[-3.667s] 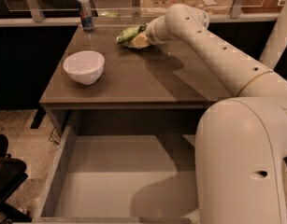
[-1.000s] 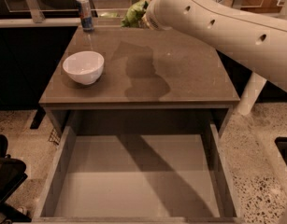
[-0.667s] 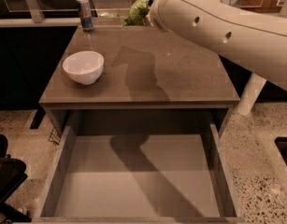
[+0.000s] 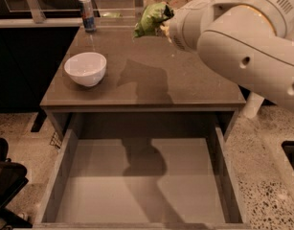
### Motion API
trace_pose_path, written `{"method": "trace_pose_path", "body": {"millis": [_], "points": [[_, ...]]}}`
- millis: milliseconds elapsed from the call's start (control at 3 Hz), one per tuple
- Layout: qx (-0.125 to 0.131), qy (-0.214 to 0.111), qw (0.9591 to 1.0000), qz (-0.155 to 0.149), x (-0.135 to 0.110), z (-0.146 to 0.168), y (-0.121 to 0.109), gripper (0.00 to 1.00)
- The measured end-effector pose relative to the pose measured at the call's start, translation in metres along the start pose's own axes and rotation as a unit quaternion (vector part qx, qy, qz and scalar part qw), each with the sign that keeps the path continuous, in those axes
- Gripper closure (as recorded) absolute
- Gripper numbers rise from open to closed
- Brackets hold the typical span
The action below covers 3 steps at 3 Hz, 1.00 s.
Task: Place green jalapeno chip bag into top drawer
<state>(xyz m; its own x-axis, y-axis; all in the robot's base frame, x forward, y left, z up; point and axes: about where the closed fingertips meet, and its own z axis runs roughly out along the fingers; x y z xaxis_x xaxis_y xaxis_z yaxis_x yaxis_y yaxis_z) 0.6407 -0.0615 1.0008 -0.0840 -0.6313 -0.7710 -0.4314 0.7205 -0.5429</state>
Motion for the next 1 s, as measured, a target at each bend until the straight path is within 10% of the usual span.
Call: {"method": "trace_pose_path", "body": {"millis": [333,1000], "points": [[-0.014,-0.019,0.9994,0.024,0.043,-0.044,0.021,1.00],[-0.027,-0.012,0.9992,0.026,0.045,-0.040,0.032,1.00]]}}
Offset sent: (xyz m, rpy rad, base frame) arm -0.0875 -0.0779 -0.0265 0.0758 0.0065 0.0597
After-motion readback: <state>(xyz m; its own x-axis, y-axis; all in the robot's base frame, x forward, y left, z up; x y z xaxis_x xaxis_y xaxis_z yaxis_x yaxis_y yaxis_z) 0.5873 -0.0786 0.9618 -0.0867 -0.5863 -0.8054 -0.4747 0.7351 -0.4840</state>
